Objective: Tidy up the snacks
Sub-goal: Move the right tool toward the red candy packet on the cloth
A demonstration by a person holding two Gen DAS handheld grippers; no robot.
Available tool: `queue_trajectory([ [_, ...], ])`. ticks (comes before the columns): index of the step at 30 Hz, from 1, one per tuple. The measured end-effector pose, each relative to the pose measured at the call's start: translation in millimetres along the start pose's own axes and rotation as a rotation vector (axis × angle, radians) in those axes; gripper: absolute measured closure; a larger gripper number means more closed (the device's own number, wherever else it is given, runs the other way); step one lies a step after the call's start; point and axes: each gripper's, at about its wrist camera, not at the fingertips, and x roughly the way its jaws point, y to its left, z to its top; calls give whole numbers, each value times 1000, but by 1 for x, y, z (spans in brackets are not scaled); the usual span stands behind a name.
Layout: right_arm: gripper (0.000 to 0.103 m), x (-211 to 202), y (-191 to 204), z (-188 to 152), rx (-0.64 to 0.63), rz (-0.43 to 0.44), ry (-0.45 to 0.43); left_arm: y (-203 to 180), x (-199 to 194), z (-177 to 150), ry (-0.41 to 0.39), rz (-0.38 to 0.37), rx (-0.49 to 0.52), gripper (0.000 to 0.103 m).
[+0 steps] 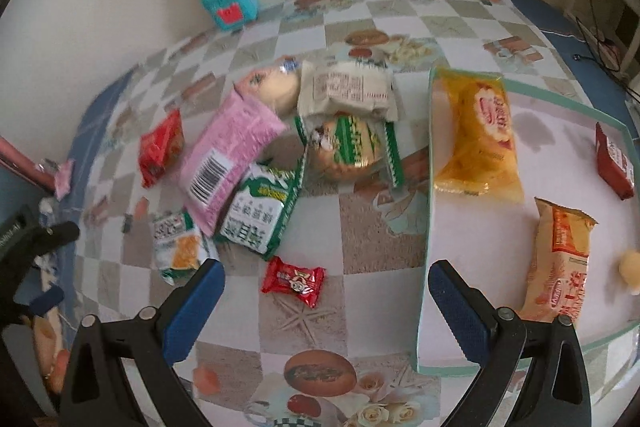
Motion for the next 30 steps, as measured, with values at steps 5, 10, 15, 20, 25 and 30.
queue_trajectory([
  [5, 0, 14, 8, -3, -51, -31, 30, -9, 15, -4, 48, -10, 42, 2],
  [10, 0, 22, 20, -6, -123, -57, 29, -18, 25, -6, 84, -49, 56, 2],
  [15, 1, 29, 26, -10, -155, -49, 36, -31, 34, -11, 122, -103, 70, 2],
  [20, 10, 37, 23, -12, -150, -33, 64, -48, 39, -16, 127, -119, 120, 2],
  [25, 21, 44, 24, -15, -176, -56, 76, -69, 48, -23, 164, -135, 196, 2],
  [30, 25, 45, 27, -16, -221, -77, 67, -91, 58, -33, 186, -127, 289, 2],
])
